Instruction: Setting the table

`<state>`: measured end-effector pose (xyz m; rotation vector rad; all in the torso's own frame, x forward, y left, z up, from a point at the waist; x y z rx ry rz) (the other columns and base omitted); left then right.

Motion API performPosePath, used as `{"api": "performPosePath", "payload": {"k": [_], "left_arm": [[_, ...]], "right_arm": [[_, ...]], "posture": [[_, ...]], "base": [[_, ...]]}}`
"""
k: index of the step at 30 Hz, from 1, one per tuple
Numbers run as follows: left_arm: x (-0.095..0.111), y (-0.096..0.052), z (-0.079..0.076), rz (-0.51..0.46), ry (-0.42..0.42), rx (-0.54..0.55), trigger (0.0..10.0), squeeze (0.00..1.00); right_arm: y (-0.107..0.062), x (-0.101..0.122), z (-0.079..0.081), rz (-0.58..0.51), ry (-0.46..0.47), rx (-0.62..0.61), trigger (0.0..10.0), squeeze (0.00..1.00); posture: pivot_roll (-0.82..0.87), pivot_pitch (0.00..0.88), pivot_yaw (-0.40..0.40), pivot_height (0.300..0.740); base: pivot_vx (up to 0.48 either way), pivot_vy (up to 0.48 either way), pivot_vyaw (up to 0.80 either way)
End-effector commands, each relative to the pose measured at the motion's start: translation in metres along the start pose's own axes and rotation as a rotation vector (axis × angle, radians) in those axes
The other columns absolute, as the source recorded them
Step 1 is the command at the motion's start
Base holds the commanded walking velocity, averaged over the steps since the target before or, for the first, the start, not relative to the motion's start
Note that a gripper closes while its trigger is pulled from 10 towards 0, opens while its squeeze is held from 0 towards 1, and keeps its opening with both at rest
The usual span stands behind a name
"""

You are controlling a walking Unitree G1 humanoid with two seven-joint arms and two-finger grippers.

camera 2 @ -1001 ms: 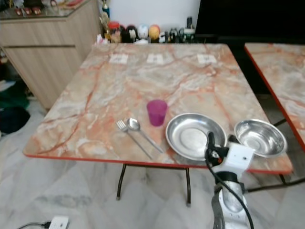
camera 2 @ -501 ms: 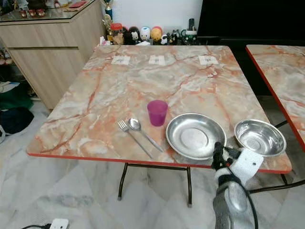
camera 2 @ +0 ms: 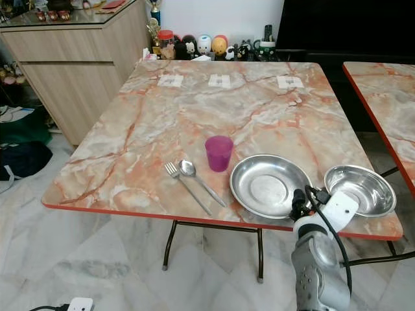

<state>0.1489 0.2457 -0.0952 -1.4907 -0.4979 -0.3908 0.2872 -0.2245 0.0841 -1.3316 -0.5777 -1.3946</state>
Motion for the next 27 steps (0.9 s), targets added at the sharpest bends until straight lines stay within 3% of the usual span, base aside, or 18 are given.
{"api": "performPosePath", "payload": {"k": [1, 4, 5, 7, 8, 9, 10, 11, 15, 16, 18, 19, 27], "left_arm": [[-0.007, -0.002, 0.004, 0.032, 0.016, 0.011, 10.0, 0.00], [-0.008, -0.002, 0.004, 0.033, 0.022, 0.008, 10.0, 0.00], [-0.008, -0.002, 0.004, 0.033, 0.023, 0.008, 10.0, 0.00], [-0.008, -0.002, 0.004, 0.033, 0.023, 0.008, 10.0, 0.00], [-0.008, -0.002, 0.004, 0.033, 0.024, 0.008, 10.0, 0.00], [-0.008, -0.002, 0.004, 0.033, 0.024, 0.008, 10.0, 0.00], [-0.008, -0.002, 0.004, 0.033, 0.024, 0.008, 10.0, 0.00], [-0.008, -0.002, 0.004, 0.033, 0.025, 0.008, 10.0, 0.00], [-0.009, -0.002, 0.004, 0.035, 0.027, 0.008, 10.0, 0.00], [-0.009, -0.002, 0.004, 0.036, 0.028, 0.008, 10.0, 0.00], [-0.009, -0.003, 0.004, 0.037, 0.028, 0.008, 10.0, 0.00], [-0.009, -0.003, 0.004, 0.037, 0.028, 0.008, 10.0, 0.00], [-0.009, -0.003, 0.004, 0.037, 0.031, 0.008, 10.0, 0.00]], "right_arm": [[0.001, -0.002, -0.001, 0.016, 0.002, -0.006, 10.0, 0.00], [0.007, -0.006, 0.000, 0.052, 0.032, -0.011, 10.0, 0.00], [0.008, -0.006, 0.001, 0.058, 0.038, -0.009, 4.9, 0.00], [0.009, -0.007, 0.001, 0.060, 0.040, -0.008, 4.9, 0.00], [0.010, -0.010, 0.001, 0.077, 0.054, -0.011, 1.4, 0.00], [0.011, -0.011, 0.001, 0.084, 0.062, -0.012, 5.0, 0.00], [0.012, -0.011, 0.001, 0.088, 0.068, -0.013, 5.0, 0.00], [0.012, -0.012, 0.001, 0.091, 0.068, -0.014, 10.0, 0.00], [0.013, -0.013, -0.001, 0.099, 0.062, -0.025, 10.0, 0.00], [0.014, -0.015, -0.002, 0.104, 0.063, -0.033, 4.9, 0.00], [0.014, -0.015, -0.003, 0.104, 0.067, -0.042, 4.9, 0.00], [0.014, -0.015, -0.003, 0.105, 0.068, -0.044, 0.0, 0.00], [0.015, -0.017, -0.002, 0.106, 0.075, -0.051, 0.0, 0.00]], "posture": [[-0.10, 0.028, 0.017, 0.740], [-0.10, 0.015, 0.018, 0.740], [-0.10, 0.013, 0.018, 0.740], [-0.10, 0.012, 0.019, 0.740], [-0.10, 0.009, 0.017, 0.740], [-0.10, 0.009, 0.017, 0.740], [-0.10, 0.009, 0.017, 0.740], [-0.10, 0.005, 0.018, 0.740], [-0.10, 0.002, 0.019, 0.740], [-0.09, 0.000, 0.019, 0.740], [-0.09, 0.000, 0.019, 0.740], [-0.09, 0.000, 0.019, 0.740], [-0.09, 0.006, 0.016, 0.740]], "base": [[0.000, 0.000, 0.00], [0.000, 0.000, 0.00], [0.000, 0.000, 0.00], [0.000, 0.000, 0.00], [0.000, 0.000, 0.00], [0.000, 0.000, 0.00], [0.000, 0.000, 0.00], [0.000, 0.000, 0.00], [0.000, 0.000, 0.00], [0.000, 0.000, 0.00], [0.000, 0.000, 0.00], [0.000, 0.000, 0.00], [0.000, 0.000, 0.00]]}}
Point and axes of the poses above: a point about 5 cm out from each wrist's last joint towards the gripper, its own y axis pointing out of the wrist towards the gripper, its own x axis along the axis of the wrist's last joint, z = x × y, the point moved 1 cm from there along y, pointing out of the wrist towards the gripper, and after that the axes turned 7 degrees about -y, right-handed, at the moved point
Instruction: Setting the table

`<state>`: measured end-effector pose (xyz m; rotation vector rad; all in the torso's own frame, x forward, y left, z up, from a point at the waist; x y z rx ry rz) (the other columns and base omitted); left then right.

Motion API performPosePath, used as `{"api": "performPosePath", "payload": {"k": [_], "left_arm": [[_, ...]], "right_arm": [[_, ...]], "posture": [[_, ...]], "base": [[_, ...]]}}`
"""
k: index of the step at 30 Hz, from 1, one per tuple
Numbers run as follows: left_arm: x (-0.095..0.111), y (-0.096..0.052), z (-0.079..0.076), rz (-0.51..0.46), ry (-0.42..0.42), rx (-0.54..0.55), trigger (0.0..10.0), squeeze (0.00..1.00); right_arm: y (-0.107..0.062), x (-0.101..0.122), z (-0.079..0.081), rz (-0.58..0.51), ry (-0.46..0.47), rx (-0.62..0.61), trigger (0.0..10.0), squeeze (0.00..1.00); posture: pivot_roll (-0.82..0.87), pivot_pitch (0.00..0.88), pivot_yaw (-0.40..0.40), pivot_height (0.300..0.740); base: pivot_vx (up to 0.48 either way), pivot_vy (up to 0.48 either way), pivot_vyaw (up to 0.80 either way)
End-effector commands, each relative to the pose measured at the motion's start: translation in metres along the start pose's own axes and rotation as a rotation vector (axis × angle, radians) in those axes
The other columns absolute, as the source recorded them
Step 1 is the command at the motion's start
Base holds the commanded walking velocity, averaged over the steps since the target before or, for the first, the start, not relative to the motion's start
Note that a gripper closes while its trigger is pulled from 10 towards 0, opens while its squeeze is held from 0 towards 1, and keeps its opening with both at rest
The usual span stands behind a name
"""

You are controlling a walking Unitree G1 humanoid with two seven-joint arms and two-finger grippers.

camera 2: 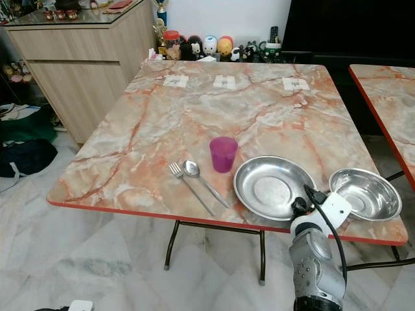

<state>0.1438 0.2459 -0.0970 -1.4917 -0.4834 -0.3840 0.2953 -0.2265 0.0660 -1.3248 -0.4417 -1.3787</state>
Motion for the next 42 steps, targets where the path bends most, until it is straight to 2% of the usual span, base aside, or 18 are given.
{"api": "performPosePath", "payload": {"k": [1, 15, 19, 20, 21, 22, 25, 26, 28, 31, 34, 35, 36, 37, 38, 42], "left_arm": [[-0.004, -0.001, 0.004, 0.023, 0.025, 0.008, 10.0, 0.00], [0.000, 0.000, 0.004, 0.011, 0.009, 0.018, 10.0, 0.00], [0.002, 0.000, 0.004, 0.009, 0.011, 0.017, 10.0, 0.00], [0.002, 0.000, 0.004, 0.007, 0.010, 0.016, 10.0, 0.00], [0.002, 0.000, 0.004, 0.007, 0.010, 0.016, 10.0, 0.00], [0.002, 0.000, 0.004, 0.006, 0.011, 0.016, 10.0, 0.00], [0.002, 0.000, 0.004, 0.006, 0.010, 0.015, 10.0, 0.00], [0.002, 0.000, 0.004, 0.006, 0.011, 0.015, 10.0, 0.00], [0.002, 0.000, 0.004, 0.005, 0.011, 0.015, 10.0, 0.00], [0.003, 0.000, 0.004, 0.003, 0.012, 0.015, 10.0, 0.00], [0.003, 0.000, 0.004, -0.006, 0.006, 0.017, 10.0, 0.00], [0.003, 0.000, 0.004, -0.009, 0.005, 0.018, 10.0, 0.00], [0.003, 0.000, 0.004, -0.008, 0.006, 0.018, 10.0, 0.00], [0.003, 0.000, 0.004, -0.008, 0.009, 0.017, 10.0, 0.00], [0.004, 0.000, 0.003, -0.010, 0.020, 0.013, 10.0, 0.00], [0.005, 0.000, 0.003, -0.018, 0.023, 0.012, 10.0, 0.00]], "right_arm": [[0.002, -0.002, 0.001, 0.016, 0.009, -0.008, 0.0, 0.00], [-0.002, 0.000, 0.008, -0.046, 0.025, -0.007, 0.0, 0.00], [-0.009, 0.007, 0.017, -0.141, -0.011, 0.042, 0.0, 0.00], [-0.013, 0.011, 0.016, -0.185, -0.001, 0.029, 0.0, 0.00], [-0.013, 0.011, 0.016, -0.185, -0.001, 0.029, 0.0, 0.00], [-0.018, 0.015, 0.017, -0.243, -0.024, 0.028, 0.0, 0.00], [-0.025, 0.021, 0.017, -0.309, -0.052, 0.024, 0.0, 0.00], [-0.031, 0.027, 0.016, -0.371, -0.077, 0.011, 0.0, 0.00], [-0.033, 0.029, 0.015, -0.396, -0.092, 0.003, 0.0, 0.00], [-0.041, 0.041, 0.009, -0.500, -0.114, -0.048, 0.0, 0.00], [-0.046, 0.055, 0.013, -0.584, -0.138, -0.026, 0.0, 0.00], [-0.047, 0.058, 0.016, -0.603, -0.145, -0.008, 6.9, 0.00], [-0.047, 0.060, 0.018, -0.612, -0.150, 0.005, 6.9, 0.00], [-0.047, 0.062, 0.024, -0.616, -0.160, 0.040, 10.0, 0.00], [-0.049, 0.064, 0.033, -0.627, -0.182, 0.109, 10.0, 0.00], [-0.049, 0.062, 0.044, -0.626, -0.219, 0.179, 10.0, 0.00]], "posture": [[-0.09, 0.006, 0.016, 0.740], [-0.08, 0.026, 0.019, 0.740], [-0.08, 0.021, 0.018, 0.740], [-0.08, 0.021, 0.018, 0.740], [-0.08, 0.021, 0.018, 0.740], [-0.08, 0.019, 0.018, 0.740], [-0.08, 0.019, 0.020, 0.740], [-0.09, 0.017, 0.022, 0.740], [-0.09, 0.017, 0.022, 0.740], [-0.09, 0.018, 0.023, 0.740], [-0.09, 0.015, 0.026, 0.740], [-0.10, 0.013, 0.029, 0.740], [-0.10, 0.013, 0.029, 0.740], [-0.10, 0.012, 0.032, 0.740], [-0.11, 0.012, 0.034, 0.740], [-0.11, 0.019, 0.037, 0.740]], "base": [[0.000, 0.000, 0.00], [0.000, 0.000, 0.00], [0.000, 0.000, 0.00], [0.000, 0.000, 0.00], [0.000, 0.000, 0.00], [0.000, 0.000, 0.00], [0.000, 0.000, 0.00], [0.000, 0.000, 0.00], [0.000, 0.000, 0.00], [0.000, 0.000, 0.00], [0.000, 0.000, 0.00], [0.000, 0.000, 0.00], [0.000, 0.000, 0.00], [0.000, 0.000, 0.00], [0.000, 0.000, 0.00], [0.000, -0.142, 0.00]]}}
Point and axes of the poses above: a point about 5 cm out from each wrist's last joint towards the gripper, its own y axis pointing out of the wrist towards the gripper, its own x axis along the axis of the wrist's last joint, z = x × y, the point moved 1 cm from there along y, pointing out of the wrist towards the gripper, and after that the axes turned 7 degrees about -y, right-handed, at the moved point
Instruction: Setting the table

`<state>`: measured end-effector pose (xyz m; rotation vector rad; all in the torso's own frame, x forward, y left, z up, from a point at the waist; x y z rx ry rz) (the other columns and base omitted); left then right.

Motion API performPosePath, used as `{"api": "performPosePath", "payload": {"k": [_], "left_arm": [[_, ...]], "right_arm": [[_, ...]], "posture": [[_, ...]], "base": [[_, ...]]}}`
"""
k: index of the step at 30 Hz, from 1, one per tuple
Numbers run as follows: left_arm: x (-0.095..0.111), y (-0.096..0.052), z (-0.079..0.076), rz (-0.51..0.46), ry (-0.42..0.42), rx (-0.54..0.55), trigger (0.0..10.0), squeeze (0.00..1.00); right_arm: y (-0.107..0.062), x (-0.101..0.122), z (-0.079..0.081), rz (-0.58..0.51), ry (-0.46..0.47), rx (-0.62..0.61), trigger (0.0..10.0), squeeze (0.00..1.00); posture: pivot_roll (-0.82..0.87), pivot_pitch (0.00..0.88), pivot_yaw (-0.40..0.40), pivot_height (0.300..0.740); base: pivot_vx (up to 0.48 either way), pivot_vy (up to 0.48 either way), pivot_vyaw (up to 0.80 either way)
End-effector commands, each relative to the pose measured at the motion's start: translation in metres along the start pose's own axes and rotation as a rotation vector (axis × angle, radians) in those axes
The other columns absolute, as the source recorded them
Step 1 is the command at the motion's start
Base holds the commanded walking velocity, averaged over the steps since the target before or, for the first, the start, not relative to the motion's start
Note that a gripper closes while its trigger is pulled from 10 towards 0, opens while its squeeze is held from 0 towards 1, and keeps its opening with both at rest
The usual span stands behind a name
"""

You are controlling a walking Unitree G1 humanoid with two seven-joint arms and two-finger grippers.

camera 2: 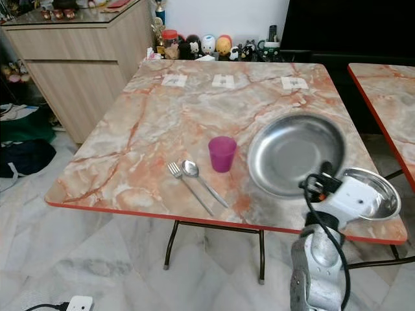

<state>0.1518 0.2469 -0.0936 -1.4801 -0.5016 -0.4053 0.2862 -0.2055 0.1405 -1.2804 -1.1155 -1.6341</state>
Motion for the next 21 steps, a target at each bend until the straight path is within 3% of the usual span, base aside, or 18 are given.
{"api": "performPosePath", "payload": {"k": [1, 6, 21], "left_arm": [[-0.003, -0.001, 0.003, 0.008, 0.021, 0.006, 10.0, 0.00], [-0.003, -0.001, 0.003, 0.005, 0.015, 0.008, 10.0, 0.00], [-0.002, -0.001, 0.002, 0.000, 0.014, 0.011, 10.0, 0.00]], "right_arm": [[0.003, 0.012, 0.009, -0.056, -0.002, 0.046, 10.0, 0.00], [0.007, 0.020, 0.020, -0.094, 0.001, 0.081, 10.0, 0.00], [0.009, 0.020, 0.012, -0.088, 0.033, -0.014, 10.0, 0.00]], "posture": [[-0.12, 0.023, 0.039, 0.740], [-0.11, 0.030, 0.035, 0.740], [-0.11, 0.037, 0.034, 0.740]], "base": [[0.000, -0.424, 0.00], [0.000, -0.428, 0.00], [0.000, -0.427, -0.10]]}}
Point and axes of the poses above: a point about 5 cm out from each wrist's last joint towards the gripper, its own y axis pointing out of the wrist towards the gripper, its own x axis along the axis of the wrist's last joint, z = x × y, the point moved 1 cm from there along y, pointing out of the wrist towards the gripper, and after that the axes turned 7 degrees about -y, right-handed, at the moved point
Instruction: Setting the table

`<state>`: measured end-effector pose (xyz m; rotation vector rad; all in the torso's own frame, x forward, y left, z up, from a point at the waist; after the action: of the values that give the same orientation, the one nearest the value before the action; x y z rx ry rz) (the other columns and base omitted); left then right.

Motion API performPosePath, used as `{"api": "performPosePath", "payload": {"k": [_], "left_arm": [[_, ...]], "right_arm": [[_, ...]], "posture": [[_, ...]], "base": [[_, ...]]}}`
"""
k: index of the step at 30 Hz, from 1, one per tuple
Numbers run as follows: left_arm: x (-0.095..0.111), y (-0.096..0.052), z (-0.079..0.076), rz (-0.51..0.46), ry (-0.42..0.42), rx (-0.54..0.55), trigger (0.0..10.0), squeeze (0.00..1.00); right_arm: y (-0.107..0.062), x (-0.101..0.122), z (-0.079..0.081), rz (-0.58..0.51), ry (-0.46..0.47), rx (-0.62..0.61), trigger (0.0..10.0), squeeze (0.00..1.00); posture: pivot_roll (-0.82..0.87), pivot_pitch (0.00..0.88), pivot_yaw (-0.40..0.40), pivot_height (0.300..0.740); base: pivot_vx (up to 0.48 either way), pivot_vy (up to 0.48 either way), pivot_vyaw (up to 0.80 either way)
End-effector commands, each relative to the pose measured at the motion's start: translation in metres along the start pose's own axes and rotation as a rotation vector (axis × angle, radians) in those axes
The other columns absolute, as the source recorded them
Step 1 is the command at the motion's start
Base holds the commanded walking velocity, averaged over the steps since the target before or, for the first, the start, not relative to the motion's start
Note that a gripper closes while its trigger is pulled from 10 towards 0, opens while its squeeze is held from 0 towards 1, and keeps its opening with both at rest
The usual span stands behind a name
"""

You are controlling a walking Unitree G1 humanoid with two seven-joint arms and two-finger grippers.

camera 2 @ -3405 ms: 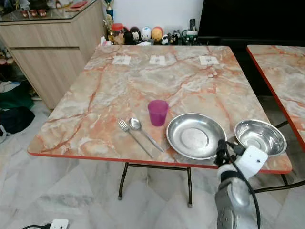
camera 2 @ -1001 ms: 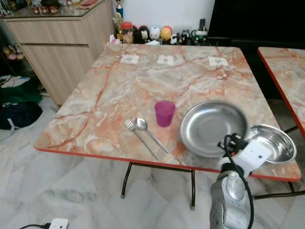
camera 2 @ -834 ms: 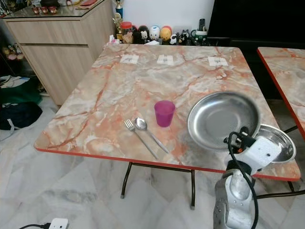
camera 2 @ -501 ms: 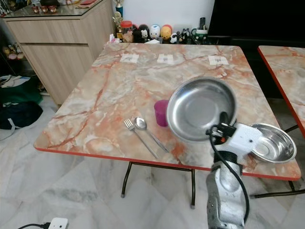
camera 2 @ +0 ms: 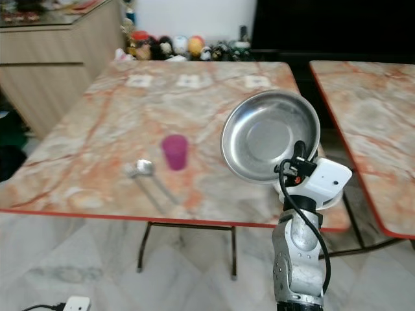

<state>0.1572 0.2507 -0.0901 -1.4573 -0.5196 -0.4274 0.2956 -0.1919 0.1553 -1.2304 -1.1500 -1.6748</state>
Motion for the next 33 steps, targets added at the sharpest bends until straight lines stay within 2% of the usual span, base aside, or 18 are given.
{"api": "performPosePath", "payload": {"k": [1, 25, 33], "left_arm": [[-0.008, -0.001, -0.002, 0.027, 0.008, -0.006, 10.0, 0.00], [-0.008, -0.002, 0.000, 0.028, 0.017, -0.003, 10.0, 0.00], [-0.008, -0.002, 0.000, 0.028, 0.018, -0.004, 10.0, 0.00]], "right_arm": [[0.003, 0.008, -0.005, -0.039, 0.003, -0.029, 10.0, 0.00], [0.008, 0.004, -0.020, -0.018, 0.028, -0.131, 10.0, 0.00], [0.007, 0.000, -0.022, -0.002, 0.026, -0.145, 10.0, 0.00]], "posture": [[-0.11, 0.036, 0.034, 0.740], [-0.11, 0.037, 0.046, 0.740], [-0.11, 0.036, 0.046, 0.740]], "base": [[0.000, -0.420, 0.00], [0.000, -0.417, 0.00], [0.182, -0.413, -0.63]]}}
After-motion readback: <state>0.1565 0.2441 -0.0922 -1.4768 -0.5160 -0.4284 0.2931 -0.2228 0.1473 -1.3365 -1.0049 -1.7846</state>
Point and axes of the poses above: a point about 5 cm out from each wrist's last joint towards the gripper, its own y axis pointing out of the wrist towards the gripper, its own x axis along the axis of the wrist's last joint, z = x × y, the point moved 1 cm from there along y, pointing out of the wrist towards the gripper, and after that the axes turned 7 degrees about -y, right-handed, at the moved point
